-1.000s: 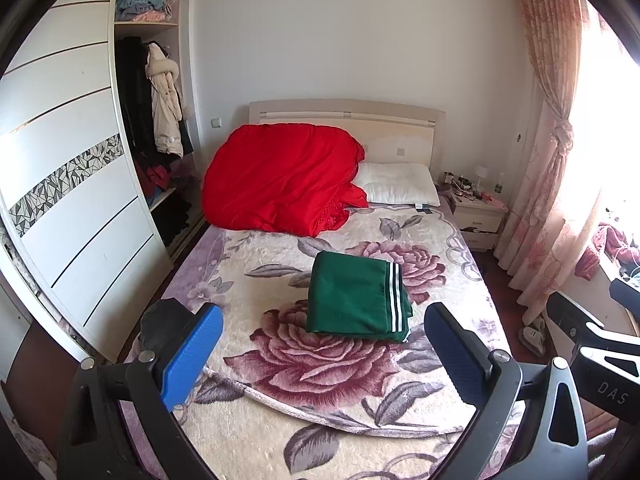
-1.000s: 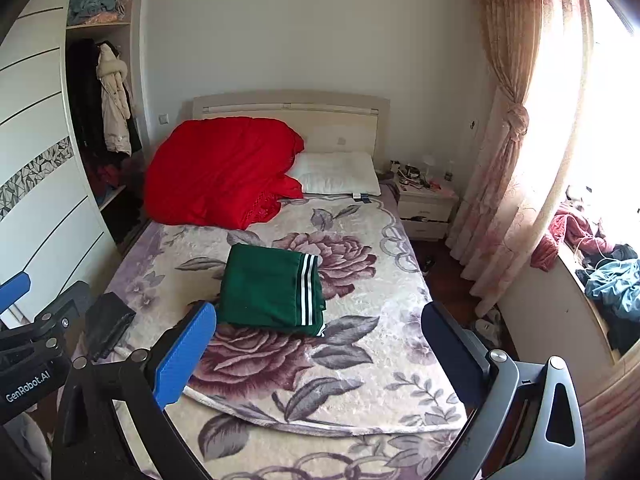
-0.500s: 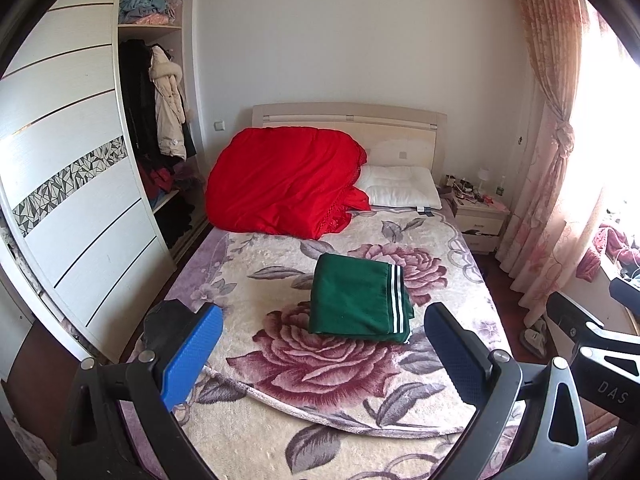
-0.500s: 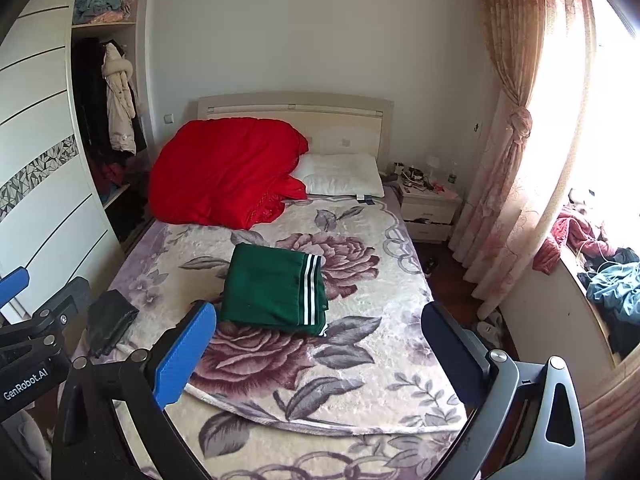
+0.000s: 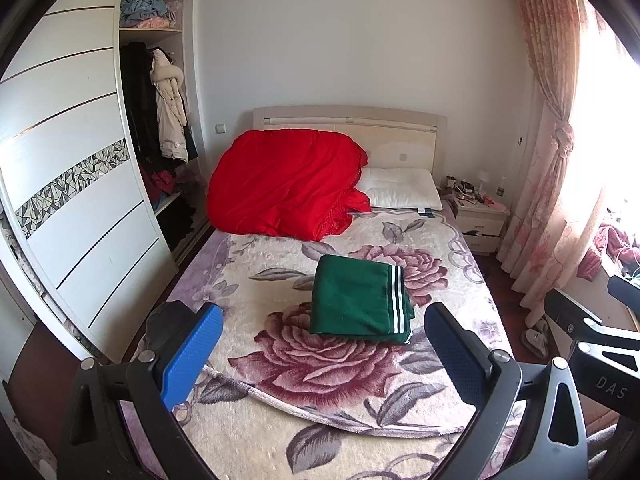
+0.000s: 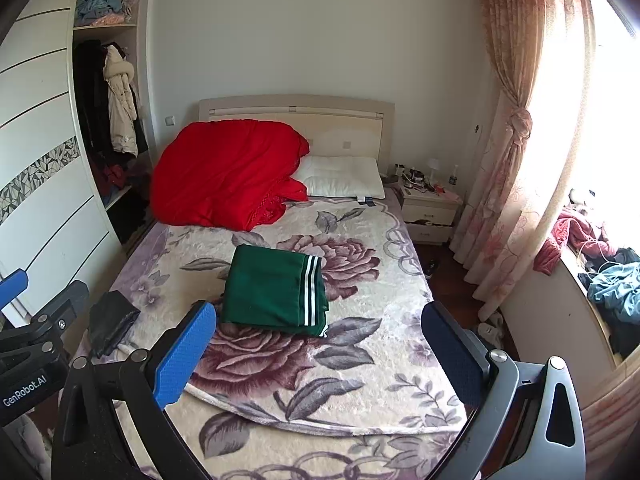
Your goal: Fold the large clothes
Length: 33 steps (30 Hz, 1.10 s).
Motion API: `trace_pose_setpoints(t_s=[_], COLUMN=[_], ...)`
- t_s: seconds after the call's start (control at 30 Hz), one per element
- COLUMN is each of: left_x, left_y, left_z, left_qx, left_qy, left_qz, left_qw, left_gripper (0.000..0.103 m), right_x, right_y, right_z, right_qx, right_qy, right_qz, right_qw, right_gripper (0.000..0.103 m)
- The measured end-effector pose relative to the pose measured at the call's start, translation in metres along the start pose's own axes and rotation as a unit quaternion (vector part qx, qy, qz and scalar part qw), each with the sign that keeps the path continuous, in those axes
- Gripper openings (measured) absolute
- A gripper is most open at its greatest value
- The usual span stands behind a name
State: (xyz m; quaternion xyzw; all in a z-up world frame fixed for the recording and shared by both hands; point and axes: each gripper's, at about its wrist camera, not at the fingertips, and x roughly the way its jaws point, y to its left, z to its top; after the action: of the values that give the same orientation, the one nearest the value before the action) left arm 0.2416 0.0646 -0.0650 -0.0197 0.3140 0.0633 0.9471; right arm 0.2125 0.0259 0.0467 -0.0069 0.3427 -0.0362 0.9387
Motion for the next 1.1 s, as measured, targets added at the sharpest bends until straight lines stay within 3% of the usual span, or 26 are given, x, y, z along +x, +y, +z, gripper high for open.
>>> trace_pose_setpoints(t_s=[1.1], left_x=[-0.0043], left_y=[0.0046], left_z=[0.0009], left_qx=[0.003], left_qy=[-0.004], left_qz=[-0.002], left_qw=[1.0000], left_gripper=[0.103], right_x=[-0.0114], right_y=[0.0004], right_z=[-0.0087], right_qx=[0.009], right_qy=[-0.002], right_qz=[-0.006], right_qw=[1.000], right_gripper=[0.103])
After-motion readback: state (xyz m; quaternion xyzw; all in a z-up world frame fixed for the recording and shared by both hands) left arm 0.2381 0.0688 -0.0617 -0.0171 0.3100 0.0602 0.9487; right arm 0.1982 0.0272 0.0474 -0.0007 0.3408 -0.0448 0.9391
